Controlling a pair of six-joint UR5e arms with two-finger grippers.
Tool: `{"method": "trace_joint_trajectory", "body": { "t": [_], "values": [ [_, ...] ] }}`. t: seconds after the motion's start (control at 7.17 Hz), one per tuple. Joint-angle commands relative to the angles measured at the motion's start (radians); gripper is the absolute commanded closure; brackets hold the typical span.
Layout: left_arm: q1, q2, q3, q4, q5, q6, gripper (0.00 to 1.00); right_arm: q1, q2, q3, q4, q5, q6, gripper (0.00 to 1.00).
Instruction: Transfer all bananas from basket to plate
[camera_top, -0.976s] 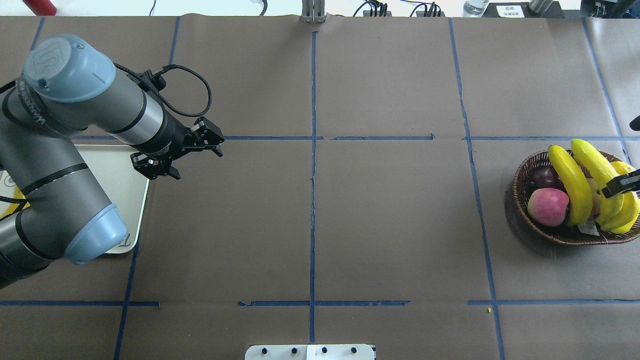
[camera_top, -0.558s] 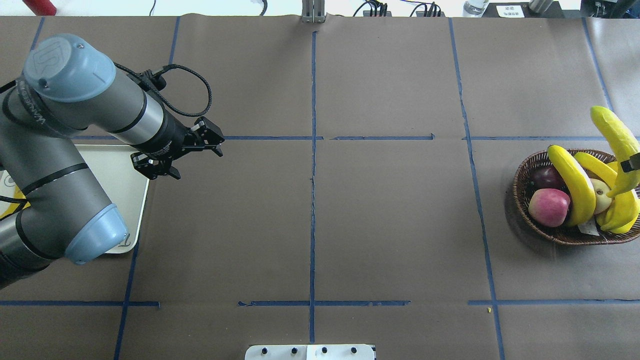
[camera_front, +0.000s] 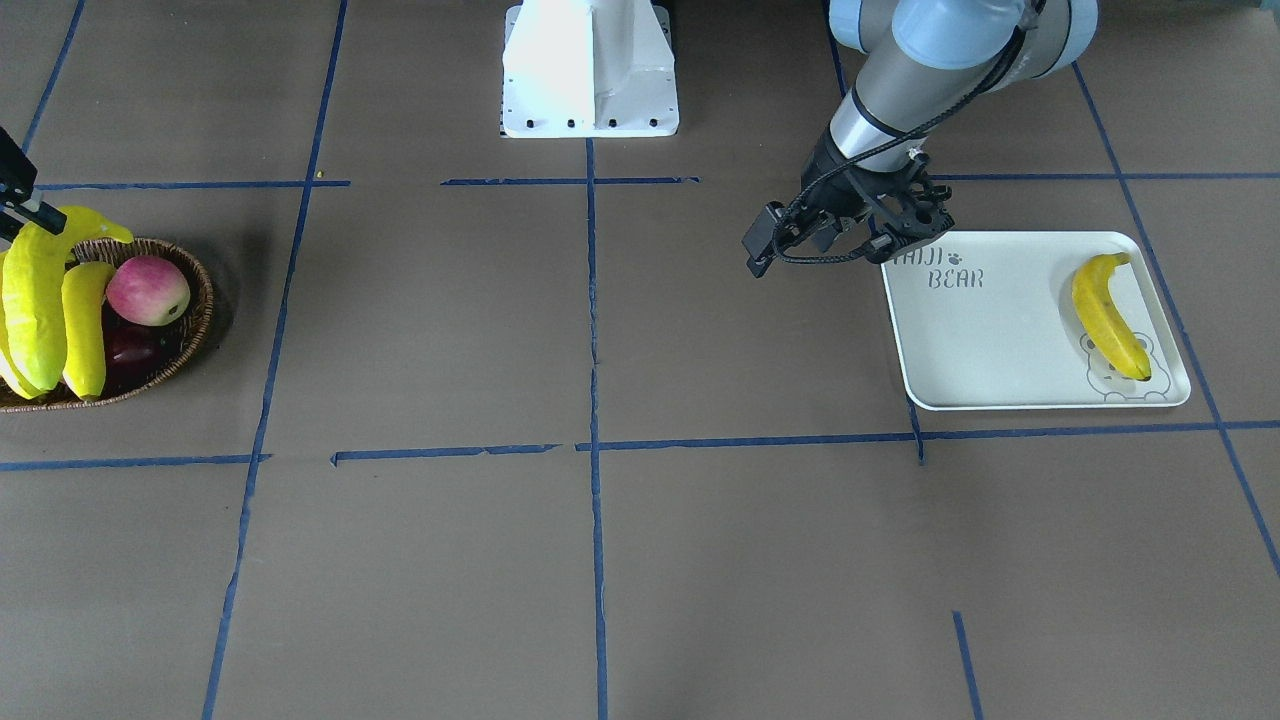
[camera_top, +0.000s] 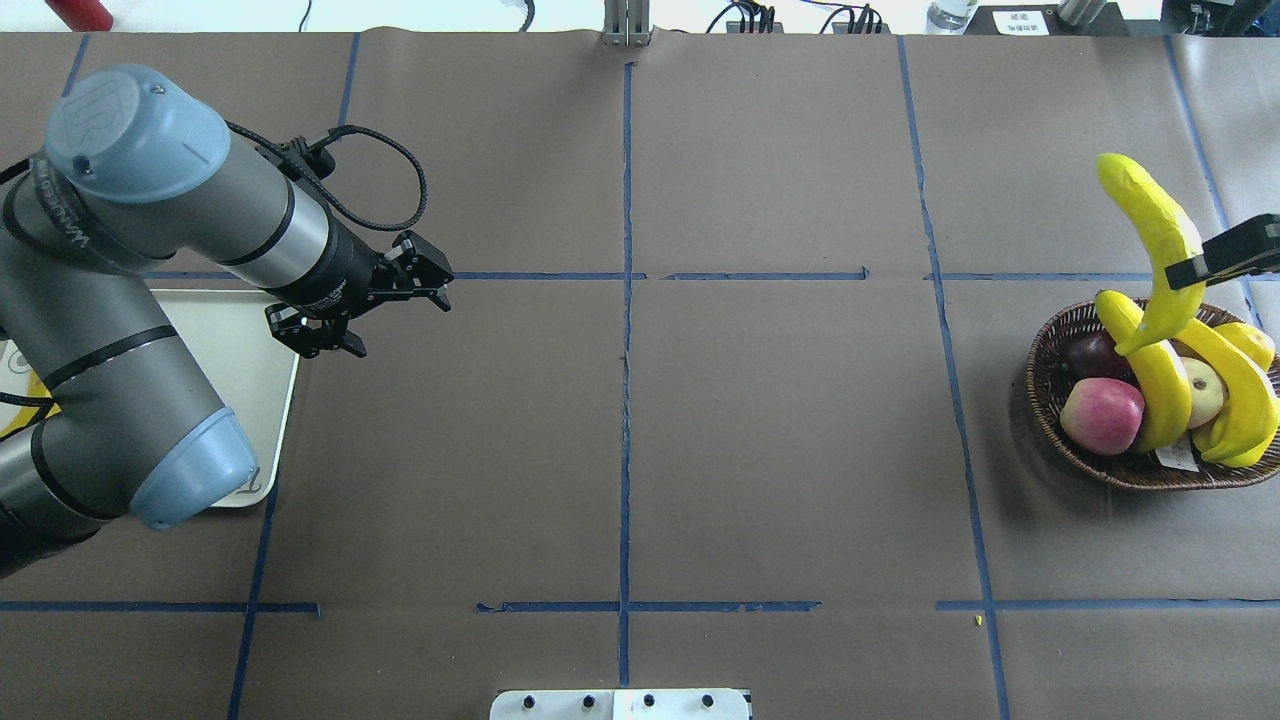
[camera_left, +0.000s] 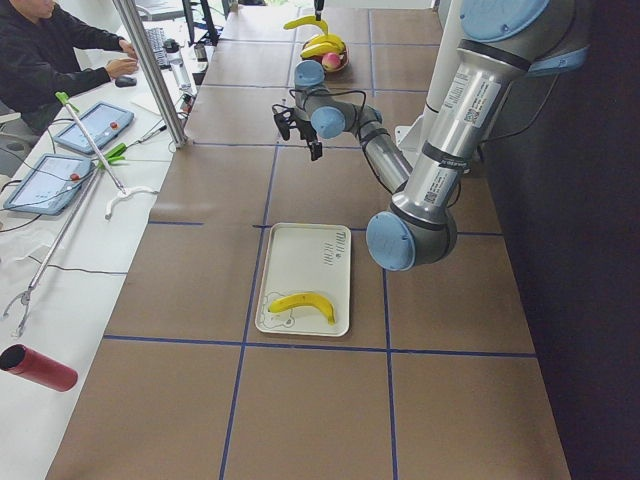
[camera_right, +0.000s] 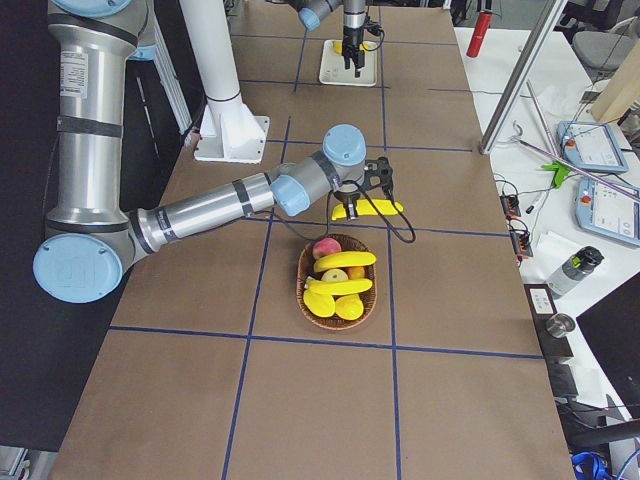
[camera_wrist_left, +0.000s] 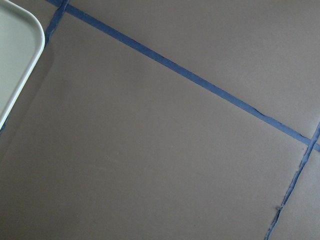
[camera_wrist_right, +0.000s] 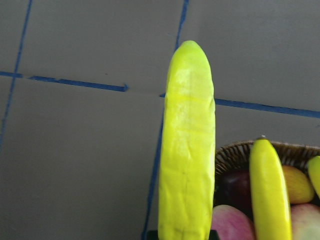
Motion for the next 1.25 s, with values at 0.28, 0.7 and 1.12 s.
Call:
{"method": "trace_joint_trajectory", "body": {
  "t": [0.28,0.7,1.12],
  "values": [
    [0.007,-0.018,0.019,-0.409,0.017,-0.193,0.03,-0.356,0.314,0.087,0.005,-0.247,0.539,0.99],
    [0.01,-0.11,0.033,-0.429,0.043,-0.235,0.03,-0.639,0.434,0.12,0.005,-0.515,0.674,0.99],
    [0.045,-0.178,0.065,-0.453,0.049,-0.263,0.03,-0.793,0.462,0.148,0.005,-0.681,0.674,0.99]
  ]
}}
